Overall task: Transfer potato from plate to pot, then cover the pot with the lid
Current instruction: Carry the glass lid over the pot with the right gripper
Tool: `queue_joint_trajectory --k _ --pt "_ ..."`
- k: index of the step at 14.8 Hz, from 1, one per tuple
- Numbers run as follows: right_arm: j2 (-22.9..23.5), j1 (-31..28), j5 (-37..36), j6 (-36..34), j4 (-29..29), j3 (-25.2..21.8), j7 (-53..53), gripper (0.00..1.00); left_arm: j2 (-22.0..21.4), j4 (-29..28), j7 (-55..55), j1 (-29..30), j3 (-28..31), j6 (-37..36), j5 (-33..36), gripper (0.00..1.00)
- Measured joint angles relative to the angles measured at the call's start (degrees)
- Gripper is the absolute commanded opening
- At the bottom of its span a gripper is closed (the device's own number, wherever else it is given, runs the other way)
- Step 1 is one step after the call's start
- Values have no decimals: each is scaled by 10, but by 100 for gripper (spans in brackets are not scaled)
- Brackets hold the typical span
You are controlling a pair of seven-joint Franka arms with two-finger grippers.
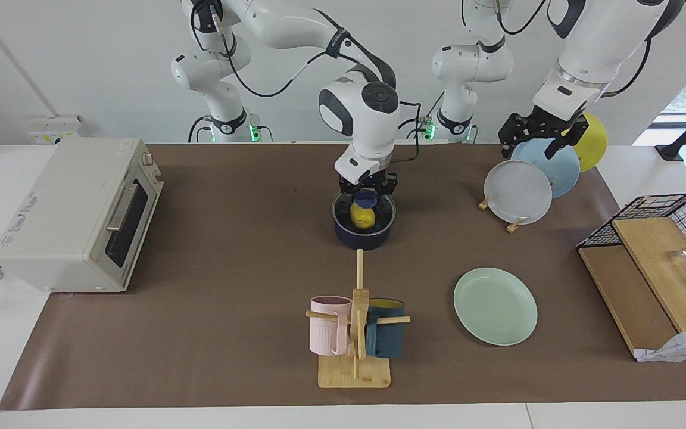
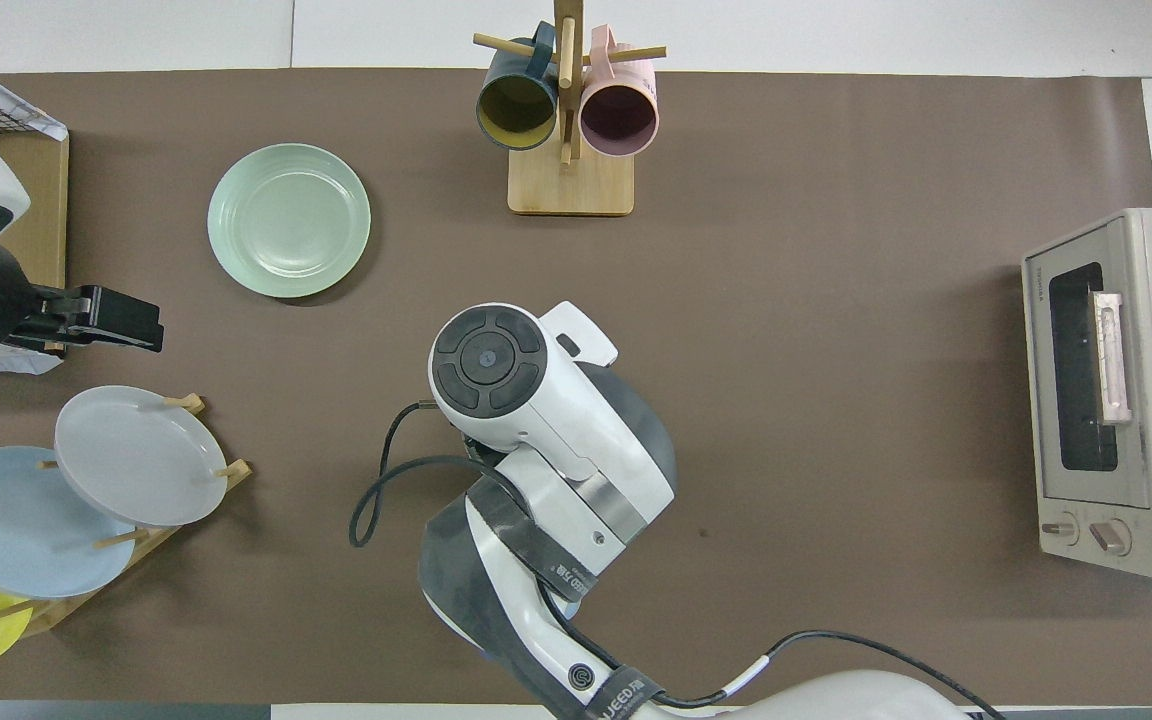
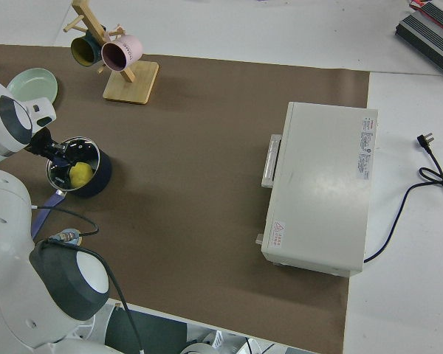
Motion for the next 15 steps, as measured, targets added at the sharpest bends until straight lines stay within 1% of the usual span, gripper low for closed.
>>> queue_joint_trajectory --k 6,10,12,15 --pt "-1 -5 -4 16 -8 -2 0 100 0 0 0 0 0 0 0 100" --pt "-25 -27 -6 17 -1 -5 -1 100 0 0 0 0 1 0 0 100" --pt "-45 -46 -6 7 8 -5 -4 100 0 0 0 0 1 0 0 100" --pt "-67 -75 -7 -47 35 -7 -29 100 0 0 0 0 1 0 0 100"
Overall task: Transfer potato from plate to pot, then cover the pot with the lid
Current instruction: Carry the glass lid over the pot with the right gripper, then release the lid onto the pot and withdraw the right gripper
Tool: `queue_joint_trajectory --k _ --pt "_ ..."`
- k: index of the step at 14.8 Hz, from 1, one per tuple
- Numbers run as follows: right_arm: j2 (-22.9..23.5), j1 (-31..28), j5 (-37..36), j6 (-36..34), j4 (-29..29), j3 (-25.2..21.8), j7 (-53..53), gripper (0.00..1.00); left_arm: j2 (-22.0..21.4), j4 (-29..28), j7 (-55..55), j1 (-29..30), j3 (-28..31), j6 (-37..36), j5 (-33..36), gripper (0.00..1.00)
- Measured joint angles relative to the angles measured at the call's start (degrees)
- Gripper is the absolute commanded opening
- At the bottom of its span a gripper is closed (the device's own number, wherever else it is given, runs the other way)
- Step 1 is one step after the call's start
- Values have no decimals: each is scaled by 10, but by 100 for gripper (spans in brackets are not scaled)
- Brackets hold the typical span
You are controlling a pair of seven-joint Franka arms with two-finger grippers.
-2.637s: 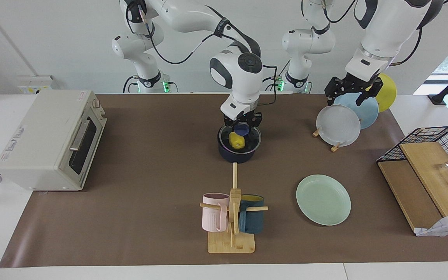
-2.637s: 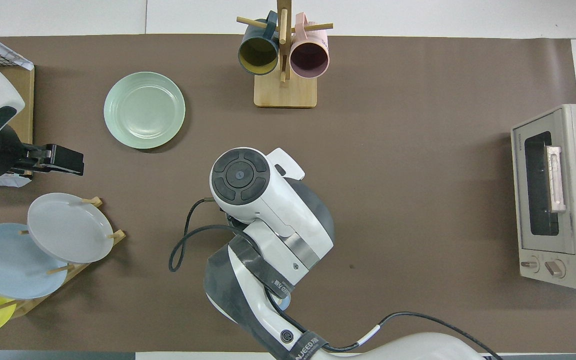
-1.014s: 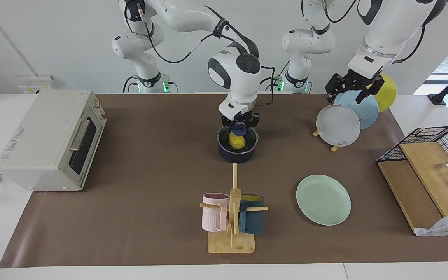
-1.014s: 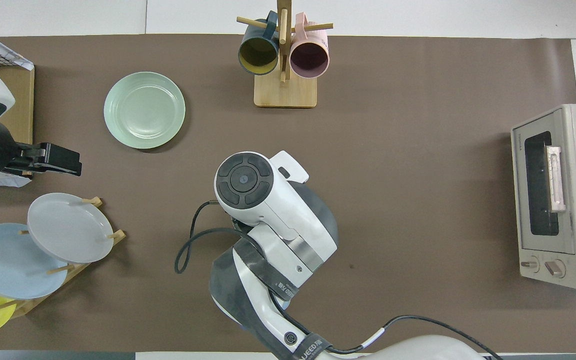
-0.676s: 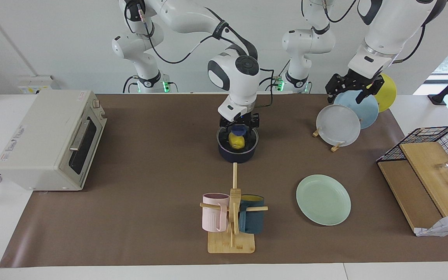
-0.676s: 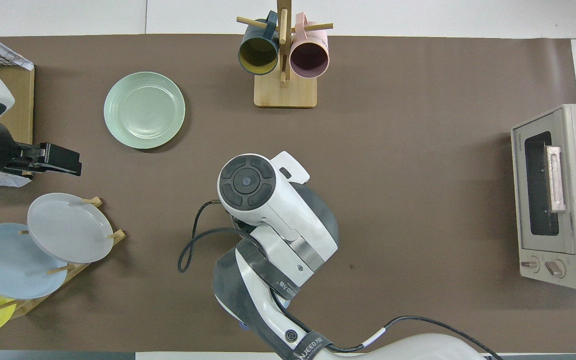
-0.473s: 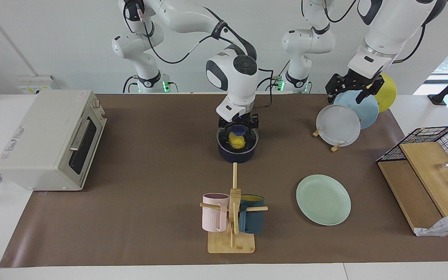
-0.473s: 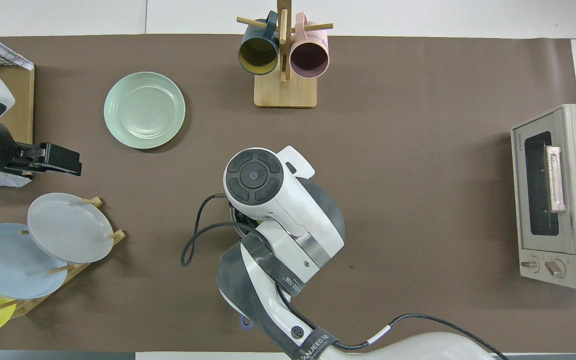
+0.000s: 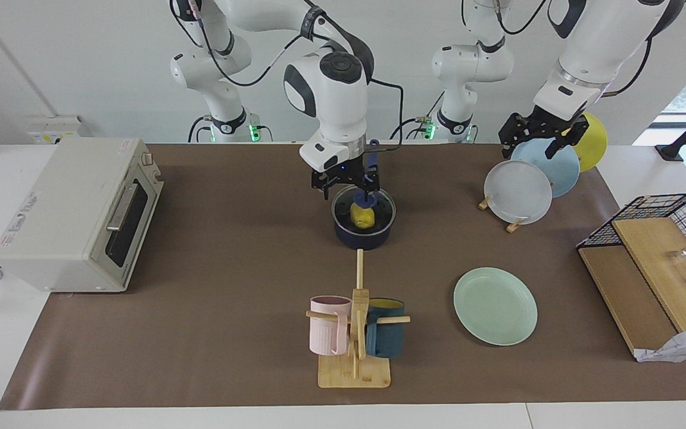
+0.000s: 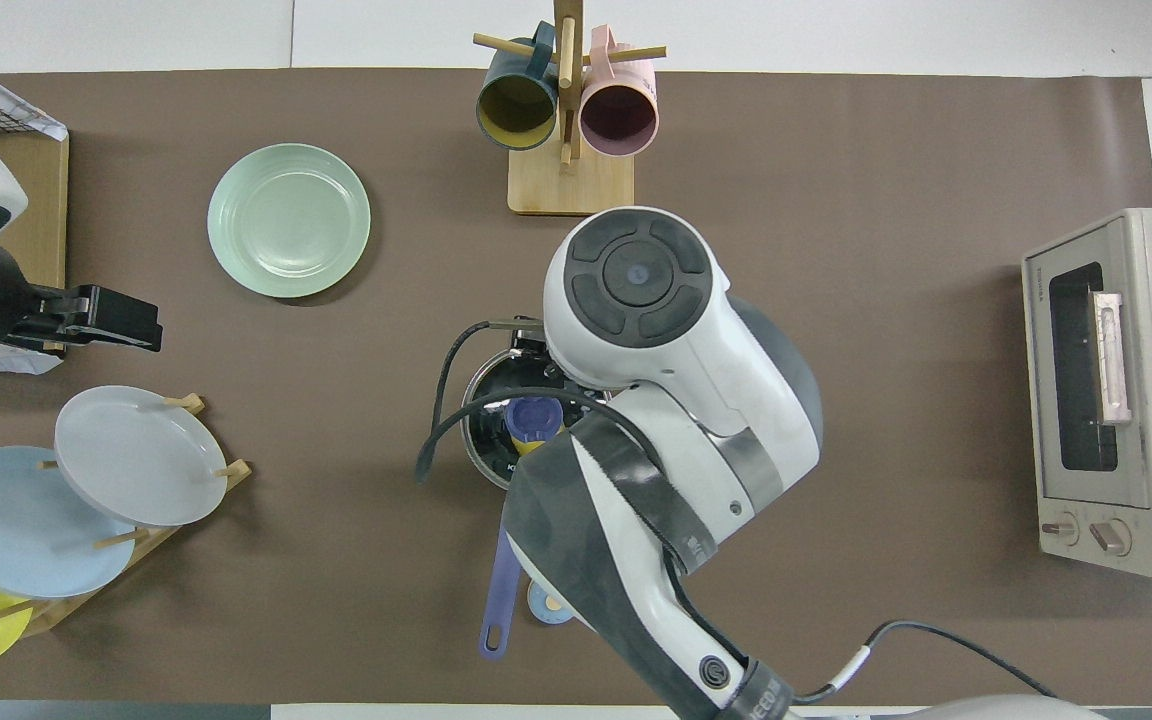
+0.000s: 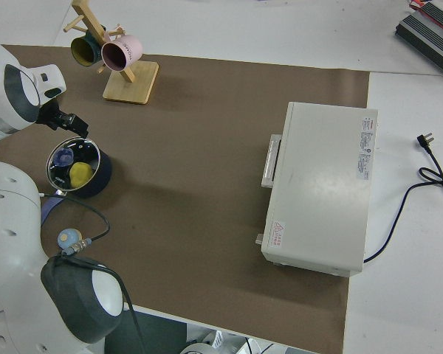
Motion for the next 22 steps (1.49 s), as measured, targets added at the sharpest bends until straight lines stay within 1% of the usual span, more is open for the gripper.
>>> queue_joint_trajectory --k 2,4,10,12,14,16,18,22 --pt "-14 -32 0 -39 17 -2 -42 100 0 0 0 0 0 0 0 100" --pt "-34 -76 0 -73 24 -3 -94 100 0 0 0 0 0 0 0 100" --pt "-98 -188 0 -165 26 -6 -225 100 0 0 0 0 0 0 0 100" --pt "-108 -234 0 -198 26 -7 -302 100 0 0 0 0 0 0 0 100" --pt "-113 -270 0 -216 24 -7 -358 100 0 0 0 0 0 0 0 100" --pt "-120 -287 -1 -224 14 -9 -387 100 0 0 0 0 0 0 0 100" --pt "-130 -292 -2 -225 -5 -23 -416 100 0 0 0 0 0 0 0 100" --pt "-157 -293 -4 -215 -61 -30 -425 100 0 0 0 0 0 0 0 100"
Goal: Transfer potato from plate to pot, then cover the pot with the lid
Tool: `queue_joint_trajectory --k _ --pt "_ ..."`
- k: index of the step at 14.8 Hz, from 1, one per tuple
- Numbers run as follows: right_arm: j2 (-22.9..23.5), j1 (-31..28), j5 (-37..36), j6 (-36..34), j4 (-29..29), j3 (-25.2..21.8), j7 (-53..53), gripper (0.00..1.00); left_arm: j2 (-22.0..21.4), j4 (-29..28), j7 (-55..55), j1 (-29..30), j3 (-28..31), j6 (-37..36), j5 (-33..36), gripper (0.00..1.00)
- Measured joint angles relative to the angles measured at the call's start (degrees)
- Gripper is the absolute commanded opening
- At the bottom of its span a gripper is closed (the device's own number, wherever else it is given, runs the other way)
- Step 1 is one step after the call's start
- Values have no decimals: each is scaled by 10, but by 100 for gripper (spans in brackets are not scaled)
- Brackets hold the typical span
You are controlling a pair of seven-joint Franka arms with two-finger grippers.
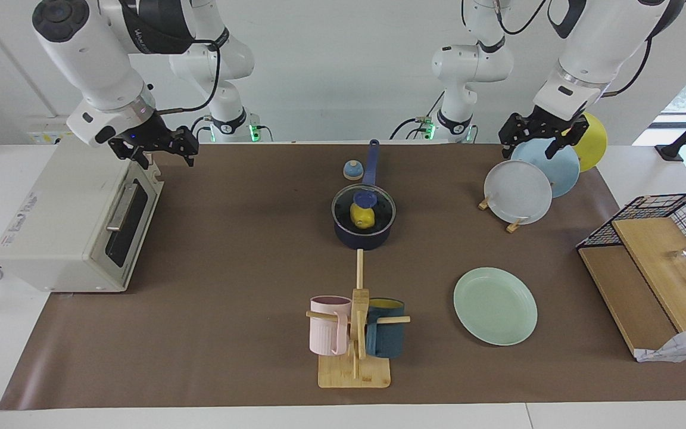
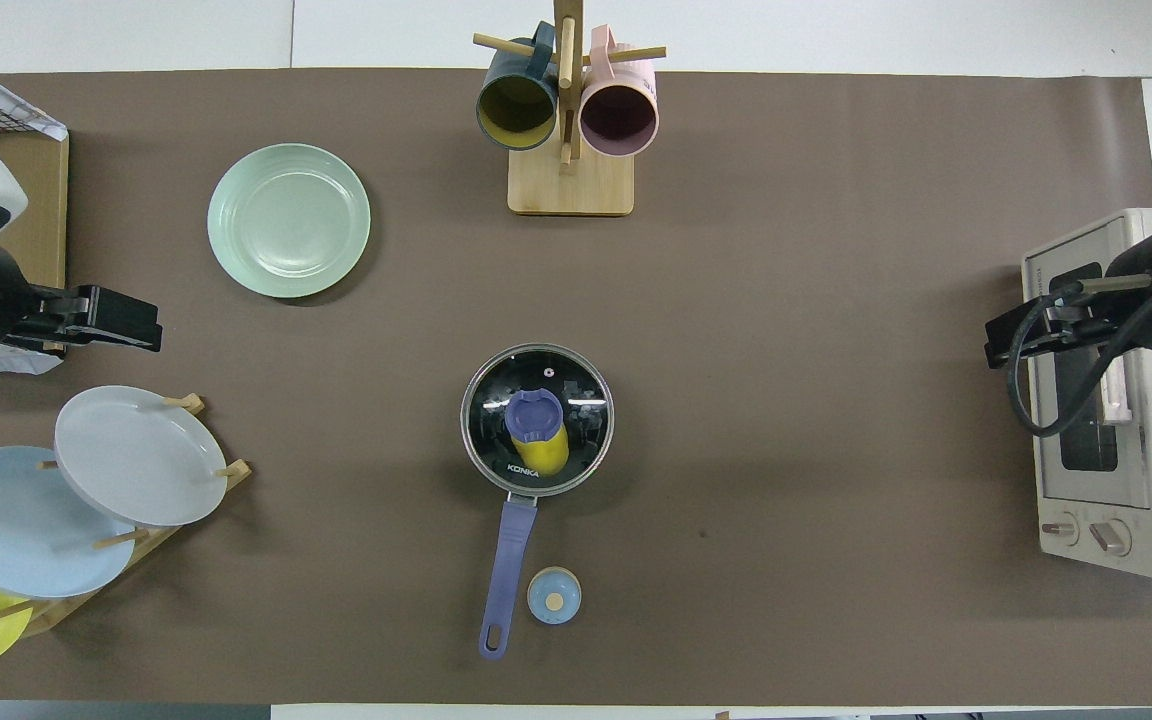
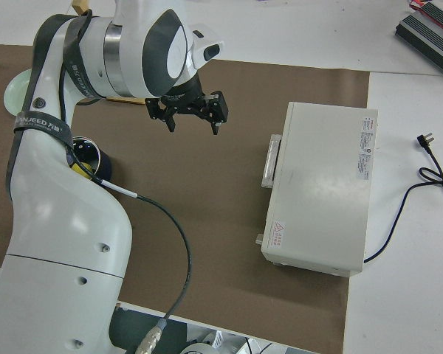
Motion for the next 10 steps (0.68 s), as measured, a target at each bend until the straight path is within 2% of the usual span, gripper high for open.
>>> queue_joint_trajectory --k 4,10 --pt "-6 -8 -10 28 -7 -7 -21 100 0 0 0 0 0 0 0 100" --pt "-2 -21 -29 31 -7 -21 -32 100 0 0 0 0 0 0 0 100"
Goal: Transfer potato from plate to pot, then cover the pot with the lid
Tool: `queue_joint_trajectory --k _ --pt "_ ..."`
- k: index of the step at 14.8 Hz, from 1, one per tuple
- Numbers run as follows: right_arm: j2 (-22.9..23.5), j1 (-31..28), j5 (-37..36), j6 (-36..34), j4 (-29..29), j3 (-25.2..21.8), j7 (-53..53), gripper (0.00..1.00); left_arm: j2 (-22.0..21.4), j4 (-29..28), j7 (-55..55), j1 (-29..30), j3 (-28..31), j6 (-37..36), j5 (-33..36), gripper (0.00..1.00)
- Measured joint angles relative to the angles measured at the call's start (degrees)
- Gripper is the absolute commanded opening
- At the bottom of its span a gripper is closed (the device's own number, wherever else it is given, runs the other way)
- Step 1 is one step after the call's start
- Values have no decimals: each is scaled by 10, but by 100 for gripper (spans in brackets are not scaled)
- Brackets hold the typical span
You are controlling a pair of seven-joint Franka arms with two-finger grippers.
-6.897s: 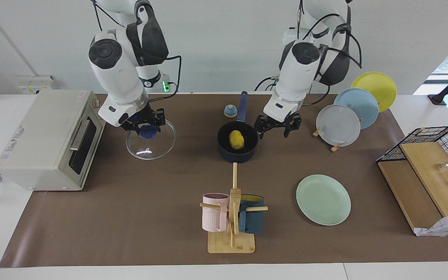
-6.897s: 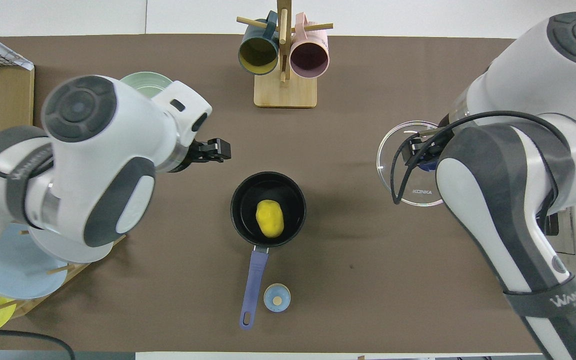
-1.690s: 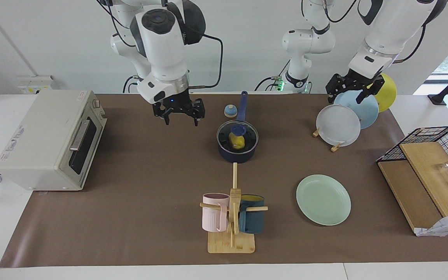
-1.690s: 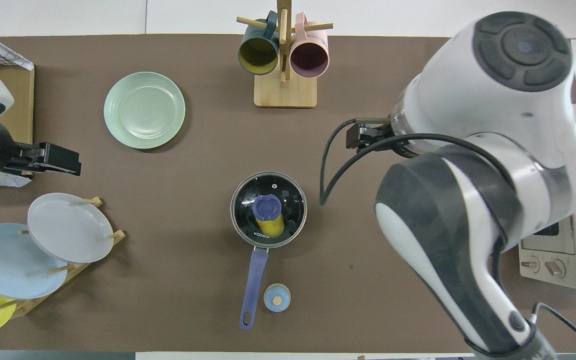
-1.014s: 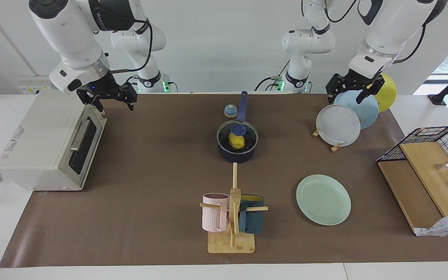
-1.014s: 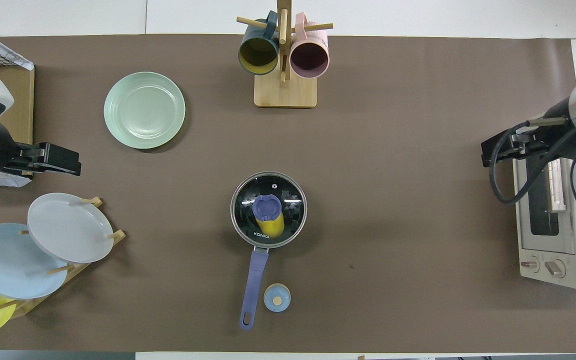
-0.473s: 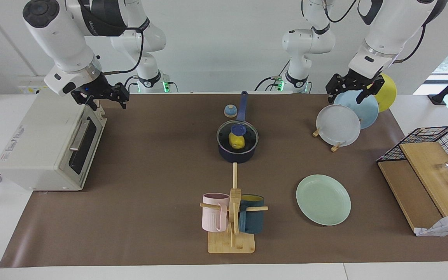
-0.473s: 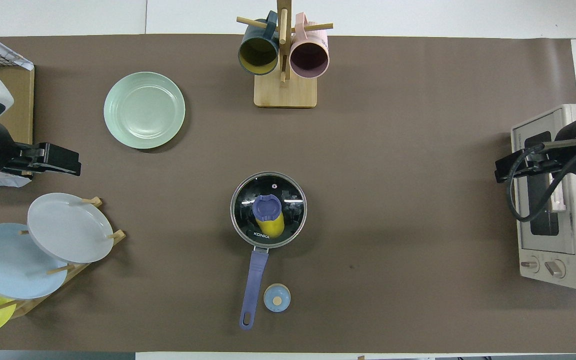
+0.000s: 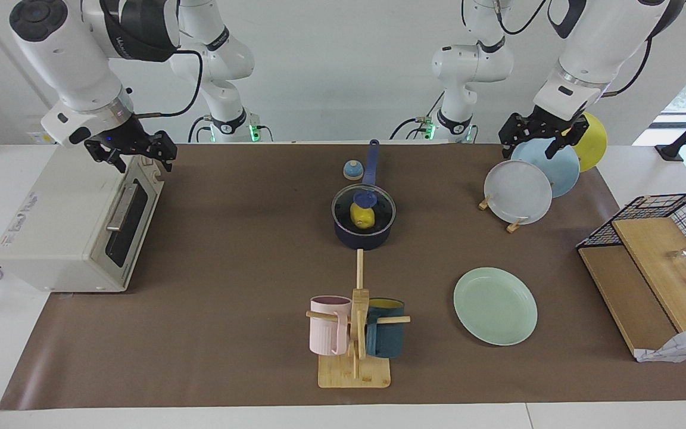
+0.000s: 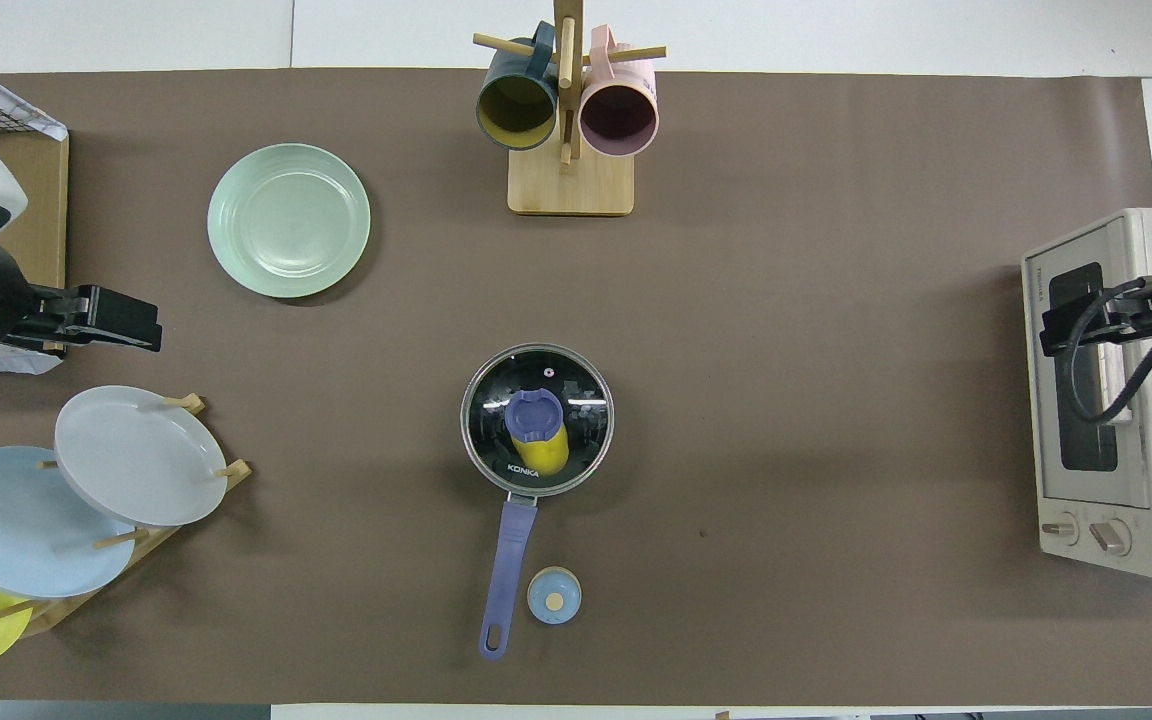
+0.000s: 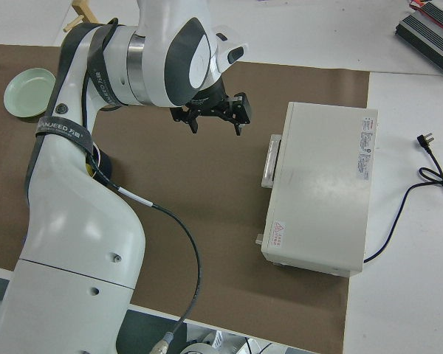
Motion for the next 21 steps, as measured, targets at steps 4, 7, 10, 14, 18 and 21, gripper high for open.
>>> queue_joint_trajectory --k 4,7,10,14,18,21 --pt "-1 -1 0 2 0 -11 -7 100 0 0 0 0 0 0 0 100" --pt "-4 -1 6 14 1 -11 -7 100 0 0 0 0 0 0 0 100" --pt "-6 -1 9 14 1 -9 -7 100 0 0 0 0 0 0 0 100" --pt "-16 -1 10 12 0 -8 -7 100 0 0 0 0 0 0 0 100" --pt "-20 -1 10 12 -2 -8 -7 100 0 0 0 0 0 0 0 100" --pt "-17 1 10 12 -3 -8 -7 100 0 0 0 0 0 0 0 100"
